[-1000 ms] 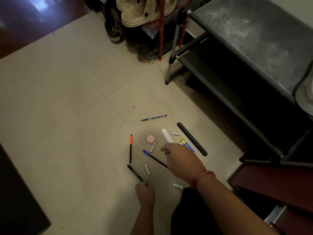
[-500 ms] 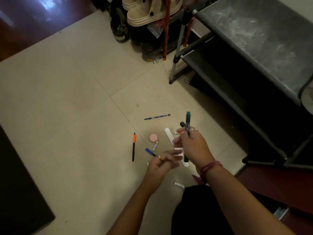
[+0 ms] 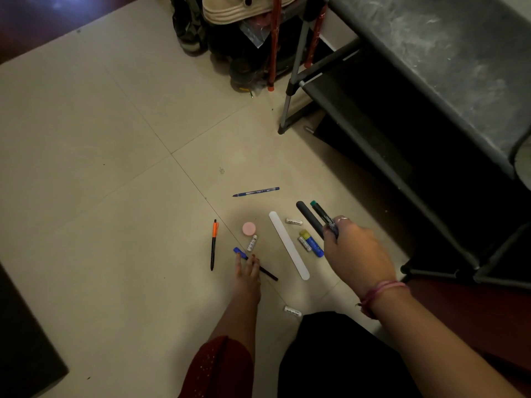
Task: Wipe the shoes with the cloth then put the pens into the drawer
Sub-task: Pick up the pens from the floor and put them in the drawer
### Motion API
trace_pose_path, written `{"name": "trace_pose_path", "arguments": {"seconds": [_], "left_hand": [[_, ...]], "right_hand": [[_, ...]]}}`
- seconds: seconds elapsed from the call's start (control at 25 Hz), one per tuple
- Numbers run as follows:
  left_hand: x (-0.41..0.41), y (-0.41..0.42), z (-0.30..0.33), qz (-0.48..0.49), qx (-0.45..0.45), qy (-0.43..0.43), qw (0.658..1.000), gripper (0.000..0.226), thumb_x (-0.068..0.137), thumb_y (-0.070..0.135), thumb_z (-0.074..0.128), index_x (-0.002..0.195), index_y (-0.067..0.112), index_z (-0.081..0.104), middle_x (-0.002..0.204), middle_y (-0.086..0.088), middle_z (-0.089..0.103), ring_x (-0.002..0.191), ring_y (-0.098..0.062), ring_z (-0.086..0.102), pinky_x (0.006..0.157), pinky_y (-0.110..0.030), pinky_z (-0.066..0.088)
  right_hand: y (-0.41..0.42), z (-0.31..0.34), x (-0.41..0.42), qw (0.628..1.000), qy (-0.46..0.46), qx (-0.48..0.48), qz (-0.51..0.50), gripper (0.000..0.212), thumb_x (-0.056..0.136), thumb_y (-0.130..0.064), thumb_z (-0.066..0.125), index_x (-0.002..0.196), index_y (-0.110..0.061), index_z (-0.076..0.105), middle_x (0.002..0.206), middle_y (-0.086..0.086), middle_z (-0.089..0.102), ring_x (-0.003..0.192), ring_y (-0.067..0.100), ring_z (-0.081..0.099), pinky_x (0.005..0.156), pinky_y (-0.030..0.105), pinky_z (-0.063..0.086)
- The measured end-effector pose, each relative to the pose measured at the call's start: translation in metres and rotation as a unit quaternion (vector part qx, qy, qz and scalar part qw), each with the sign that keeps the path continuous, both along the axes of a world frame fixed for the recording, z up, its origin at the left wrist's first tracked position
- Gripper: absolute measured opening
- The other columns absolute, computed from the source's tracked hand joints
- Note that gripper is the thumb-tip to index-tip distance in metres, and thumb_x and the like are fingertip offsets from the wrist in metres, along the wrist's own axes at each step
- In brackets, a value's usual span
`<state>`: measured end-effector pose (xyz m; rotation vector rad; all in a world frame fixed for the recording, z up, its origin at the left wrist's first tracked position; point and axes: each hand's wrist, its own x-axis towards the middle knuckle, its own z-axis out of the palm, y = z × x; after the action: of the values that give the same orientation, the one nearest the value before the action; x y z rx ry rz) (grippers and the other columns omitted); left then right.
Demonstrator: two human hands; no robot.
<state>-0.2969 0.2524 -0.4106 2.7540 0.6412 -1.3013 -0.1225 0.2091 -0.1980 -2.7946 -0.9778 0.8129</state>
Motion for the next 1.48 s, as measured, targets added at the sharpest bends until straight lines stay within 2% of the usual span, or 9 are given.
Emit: {"name": "trace_pose_path", "arguments": {"seconds": [0.16, 0.24, 0.36, 0.44, 0.6, 0.96, 1.24, 1.36, 1.48], "left_hand": [[-0.007, 0.01, -0.005, -0.011, -0.038, -0.03, 0.999, 0.047, 0.103, 0.02, 0.029, 0.147, 0.002, 0.029, 0.157, -0.017, 0.016, 0.147, -0.033, 0.009, 0.115, -0.062, -0.002], [-0.003, 0.015, -0.004, 0.045, -0.112, -0.149, 0.981, 0.036, 0.1, 0.013, 0.037, 0.13, -0.002, 0.049, 0.142, -0.022, 0.037, 0.134, -0.038, 0.036, 0.114, -0.064, 0.013], [-0.005, 0.036, -0.002, 0.353, -0.179, -0.392, 0.831, 0.012, 0.092, 0.009, 0.053, 0.1, 0.002, 0.059, 0.093, -0.004, 0.053, 0.081, -0.026, 0.058, 0.089, -0.039, 0.047], [-0.014, 0.06, 0.0, 0.51, -0.103, -0.441, 0.731, 0.013, 0.092, 0.002, 0.052, 0.101, 0.0, 0.061, 0.098, -0.007, 0.052, 0.087, -0.028, 0.057, 0.086, -0.03, 0.043], [-0.037, 0.094, -0.011, 0.672, -0.023, -0.334, 0.661, 0.037, 0.088, -0.011, 0.048, 0.125, -0.005, 0.048, 0.12, -0.025, 0.053, 0.109, -0.038, 0.055, 0.089, -0.038, 0.043], [-0.034, 0.093, -0.056, 0.656, -0.037, -0.216, 0.722, 0.031, 0.086, 0.012, 0.068, 0.109, -0.007, 0.06, 0.107, -0.025, 0.064, 0.104, -0.039, 0.059, 0.083, -0.04, 0.046], [-0.049, 0.087, -0.065, 0.566, -0.066, -0.106, 0.815, 0.033, 0.099, 0.021, 0.042, 0.112, -0.006, 0.057, 0.115, -0.023, 0.06, 0.109, -0.035, 0.058, 0.09, -0.036, 0.044], [-0.026, 0.078, -0.02, 0.66, -0.145, -0.298, 0.675, 0.029, 0.094, 0.018, 0.047, 0.077, -0.003, 0.059, 0.076, -0.018, 0.062, 0.074, -0.031, 0.06, 0.066, -0.039, 0.047], [0.011, 0.061, 0.067, 0.658, -0.356, -0.391, 0.537, 0.027, 0.093, 0.026, 0.043, 0.087, 0.004, 0.057, 0.064, 0.0, 0.055, 0.054, -0.012, 0.047, 0.049, -0.026, 0.039]], "right_hand": [[0.001, -0.005, -0.005, 0.999, 0.016, -0.006, 0.027, 0.024, 0.096, -0.03, 0.037, 0.104, -0.019, 0.056, 0.078, 0.004, 0.06, 0.071, 0.027, 0.061, 0.058, 0.032, 0.047], [0.0, -0.007, -0.007, 0.999, 0.018, -0.018, 0.031, 0.024, 0.096, -0.029, 0.037, 0.105, -0.019, 0.056, 0.078, 0.003, 0.059, 0.073, 0.027, 0.061, 0.059, 0.031, 0.047], [-0.001, -0.008, -0.008, 0.999, 0.012, -0.022, 0.035, 0.023, 0.096, -0.028, 0.036, 0.104, -0.019, 0.056, 0.076, 0.002, 0.054, 0.073, 0.028, 0.059, 0.059, 0.028, 0.042], [0.001, -0.008, -0.011, 0.999, 0.008, -0.019, 0.044, 0.024, 0.097, -0.027, 0.036, 0.106, -0.02, 0.056, 0.077, 0.001, 0.053, 0.072, 0.027, 0.056, 0.06, 0.027, 0.04], [0.001, -0.01, -0.019, 0.998, 0.006, -0.009, 0.061, 0.025, 0.097, -0.028, 0.034, 0.11, -0.021, 0.054, 0.078, 0.0, 0.052, 0.076, 0.027, 0.059, 0.062, 0.029, 0.044], [0.002, -0.016, -0.022, 0.996, -0.016, -0.041, 0.073, 0.024, 0.099, -0.028, 0.032, 0.113, -0.022, 0.051, 0.096, 0.002, 0.064, 0.082, 0.024, 0.062, 0.059, 0.026, 0.038], [0.005, -0.015, -0.026, 0.995, -0.005, -0.041, 0.086, 0.027, 0.1, -0.026, 0.032, 0.122, -0.021, 0.047, 0.104, 0.003, 0.063, 0.075, 0.021, 0.051, 0.052, 0.026, 0.033], [0.002, -0.017, -0.024, 0.999, 0.014, 0.015, 0.037, 0.022, 0.1, -0.026, 0.033, 0.115, -0.02, 0.049, 0.079, -0.004, 0.053, 0.064, 0.015, 0.048, 0.052, 0.022, 0.033], [0.007, -0.013, -0.022, 0.996, 0.052, 0.066, -0.026, 0.022, 0.1, -0.036, 0.035, 0.105, -0.02, 0.05, 0.084, -0.008, 0.053, 0.06, 0.001, 0.043, 0.044, 0.015, 0.028]]}}
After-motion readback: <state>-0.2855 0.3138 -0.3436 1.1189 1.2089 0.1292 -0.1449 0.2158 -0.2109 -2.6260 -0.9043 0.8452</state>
